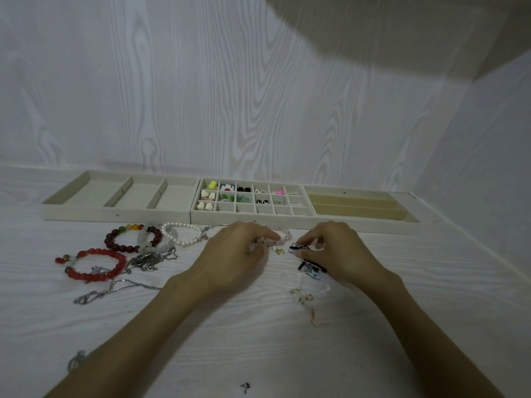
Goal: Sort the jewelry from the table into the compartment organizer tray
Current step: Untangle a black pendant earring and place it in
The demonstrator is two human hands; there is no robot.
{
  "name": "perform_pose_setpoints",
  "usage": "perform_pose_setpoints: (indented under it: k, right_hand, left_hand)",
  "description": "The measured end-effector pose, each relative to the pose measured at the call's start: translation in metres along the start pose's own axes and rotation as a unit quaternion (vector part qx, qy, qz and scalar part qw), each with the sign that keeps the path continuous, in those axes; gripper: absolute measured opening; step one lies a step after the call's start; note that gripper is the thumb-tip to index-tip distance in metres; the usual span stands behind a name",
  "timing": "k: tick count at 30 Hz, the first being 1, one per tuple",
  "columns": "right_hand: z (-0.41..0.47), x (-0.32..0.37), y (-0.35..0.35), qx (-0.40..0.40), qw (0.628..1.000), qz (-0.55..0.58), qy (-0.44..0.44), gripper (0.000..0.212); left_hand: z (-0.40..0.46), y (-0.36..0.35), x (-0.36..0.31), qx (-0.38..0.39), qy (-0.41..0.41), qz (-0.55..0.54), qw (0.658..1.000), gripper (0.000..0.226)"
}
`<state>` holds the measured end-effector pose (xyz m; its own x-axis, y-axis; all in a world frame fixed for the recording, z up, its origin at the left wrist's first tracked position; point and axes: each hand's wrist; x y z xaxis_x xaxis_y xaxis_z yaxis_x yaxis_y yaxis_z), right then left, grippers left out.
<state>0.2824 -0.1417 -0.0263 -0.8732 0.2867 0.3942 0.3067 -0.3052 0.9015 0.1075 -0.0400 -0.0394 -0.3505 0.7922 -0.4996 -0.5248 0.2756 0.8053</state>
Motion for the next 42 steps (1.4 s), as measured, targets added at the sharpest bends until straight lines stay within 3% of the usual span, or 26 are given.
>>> perform_pose_setpoints:
  k: [5,8,12,17,24,29,35,39,42]
  right_hand:
    - [-0.002,0.001,0.008,0.014,0.992,0.128,-0.016,0.016]
    - [-0.005,0.004,0.021,0.013,0.978,0.207,-0.01,0.009]
    - [-0.008,0.012,0.033,0.037,0.945,0.324,0.008,0.015]
    - [-0.01,0.015,0.034,0.001,0.921,0.39,-0.003,0.016]
    - [-0.01,0.013,0.035,-0.058,0.896,0.44,-0.01,0.032]
    - [-0.009,0.021,0.034,-0.057,0.907,0.417,0.017,0.04]
    - [0.021,0.041,0.055,-0.056,0.934,0.348,0.053,0.022]
    - [0.052,0.054,0.07,-0.035,0.941,0.33,0.062,0.025]
    - [0.072,0.057,0.066,-0.018,0.946,0.321,0.045,0.027]
  left_hand:
    - [0.002,-0.007,-0.003,0.03,-0.015,-0.04,0.999,0.037]
    - [0.009,-0.009,-0.004,0.047,-0.015,-0.107,0.993,0.034]
    - [0.014,-0.004,-0.018,0.07,-0.025,-0.225,0.972,0.038]
    - [0.018,-0.004,-0.022,-0.007,0.004,-0.275,0.962,0.021]
    - [0.017,0.006,-0.008,-0.054,0.059,-0.338,0.938,0.01]
    - [0.018,0.019,0.001,-0.06,0.041,-0.305,0.95,0.008]
    - [0.036,0.054,0.013,0.032,0.006,-0.165,0.986,0.019]
    - [0.061,0.081,0.013,0.01,0.023,-0.184,0.983,0.021]
    - [0.077,0.089,0.013,0.034,0.036,-0.201,0.978,0.027]
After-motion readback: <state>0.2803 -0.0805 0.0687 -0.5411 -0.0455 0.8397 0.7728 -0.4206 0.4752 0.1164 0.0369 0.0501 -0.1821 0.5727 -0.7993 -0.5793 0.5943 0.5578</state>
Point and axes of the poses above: each hand's wrist, its own z-axis towards the middle knuckle, its own y-axis out of the back of the hand, x = y × z, and after that the axes turned 3 degrees about z, right-handed
